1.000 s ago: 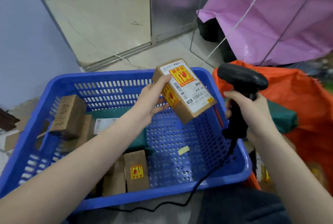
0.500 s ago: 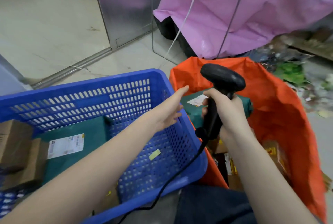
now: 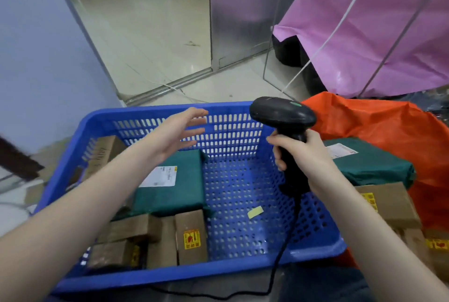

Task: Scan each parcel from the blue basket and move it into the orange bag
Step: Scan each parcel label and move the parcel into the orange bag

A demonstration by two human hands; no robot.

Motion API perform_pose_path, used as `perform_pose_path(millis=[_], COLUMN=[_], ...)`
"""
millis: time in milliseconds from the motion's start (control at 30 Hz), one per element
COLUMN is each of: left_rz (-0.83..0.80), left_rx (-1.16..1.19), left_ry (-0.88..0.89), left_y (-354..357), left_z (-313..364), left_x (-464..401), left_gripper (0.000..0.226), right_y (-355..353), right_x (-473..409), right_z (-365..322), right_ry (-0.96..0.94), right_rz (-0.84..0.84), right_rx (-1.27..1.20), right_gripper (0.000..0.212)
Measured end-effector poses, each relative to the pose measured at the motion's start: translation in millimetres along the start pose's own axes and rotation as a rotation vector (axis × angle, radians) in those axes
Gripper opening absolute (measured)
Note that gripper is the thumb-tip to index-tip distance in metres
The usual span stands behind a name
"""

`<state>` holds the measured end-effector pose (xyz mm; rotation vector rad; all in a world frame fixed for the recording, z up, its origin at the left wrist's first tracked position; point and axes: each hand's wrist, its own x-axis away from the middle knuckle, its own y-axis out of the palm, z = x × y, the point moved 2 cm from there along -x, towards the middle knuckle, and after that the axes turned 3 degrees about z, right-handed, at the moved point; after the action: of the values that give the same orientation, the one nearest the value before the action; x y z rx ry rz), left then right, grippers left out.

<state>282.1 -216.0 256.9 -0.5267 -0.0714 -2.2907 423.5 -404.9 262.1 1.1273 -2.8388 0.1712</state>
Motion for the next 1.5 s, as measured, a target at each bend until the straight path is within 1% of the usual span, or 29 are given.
perform_pose_path(millis=[133, 267, 367, 433, 567, 667, 800, 967, 1033, 1133, 1300, 1367, 1433, 1500], left_rz=[0.073, 0.202, 0.267, 0.299, 0.407, 0.442, 0.471, 0.450, 0.468, 0.520, 0.570, 0.561, 0.515, 0.485], left_rx=[-0.035, -0.010, 0.021, 0.006, -0.121, -0.209, -0.344, -0.558, -0.648, -0.805, -1.014, -1.032, -0.966, -0.907], left_ry=[-0.013, -0.055, -0.086, -0.099, -0.121, -0.132, -0.117, -0.149, -0.150, -0.116, -0.053, -0.033, -0.076, -0.104], left_y=[-59.7, -113.1, -142.6, -157.3, -178.5, -187.3, -197.0, -201.1, -199.2, -191.4, -188.1, -186.1, -181.8, -179.2], left_z=[-18.3, -39.1, -55.8, -69.6, -101.7, -121.8, -139.5, -156.5, -161.7, -163.9, -166.9, -170.8, -174.9, -176.2], left_x=[7.0, 9.0, 7.2, 3.3, -7.3, -14.8, -28.4, -42.6, -45.9, -48.4, -51.2, -52.8, -53.4, -52.7], left_gripper=[0.027, 0.030, 0.020, 0.019, 0.035, 0.045, 0.052, 0.061, 0.063, 0.071, 0.081, 0.086, 0.099, 0.106], right_y=[45.5, 86.9, 111.9, 124.6, 141.4, 151.7, 166.3, 176.2, 177.5, 178.4, 177.6, 177.1, 177.1, 176.1], right_x=[-4.4, -8.7, -10.2, -10.3, -10.3, -9.9, -7.8, -6.4, -6.6, -7.4, -8.6, -9.0, -9.0, -9.0], right_z=[1.3, 5.4, 11.2, 16.7, 29.9, 37.2, 43.6, 48.6, 49.4, 51.1, 52.8, 53.4, 53.5, 53.4], right_ry=[-0.016, 0.006, 0.032, 0.043, 0.056, 0.085, 0.107, 0.130, 0.125, 0.120, 0.128, 0.125, 0.123, 0.120], right_rz=[-0.138, -0.234, -0.277, -0.293, -0.319, -0.319, -0.361, -0.392, -0.395, -0.404, -0.414, -0.417, -0.417, -0.410], right_rx=[0.081, 0.139, 0.177, 0.198, 0.242, 0.242, 0.257, 0.268, 0.278, 0.295, 0.285, 0.290, 0.289, 0.277], right_gripper=[0.016, 0.022, 0.025, 0.024, 0.019, 0.017, 0.018, 0.017, 0.017, 0.019, 0.016, 0.018, 0.018, 0.016])
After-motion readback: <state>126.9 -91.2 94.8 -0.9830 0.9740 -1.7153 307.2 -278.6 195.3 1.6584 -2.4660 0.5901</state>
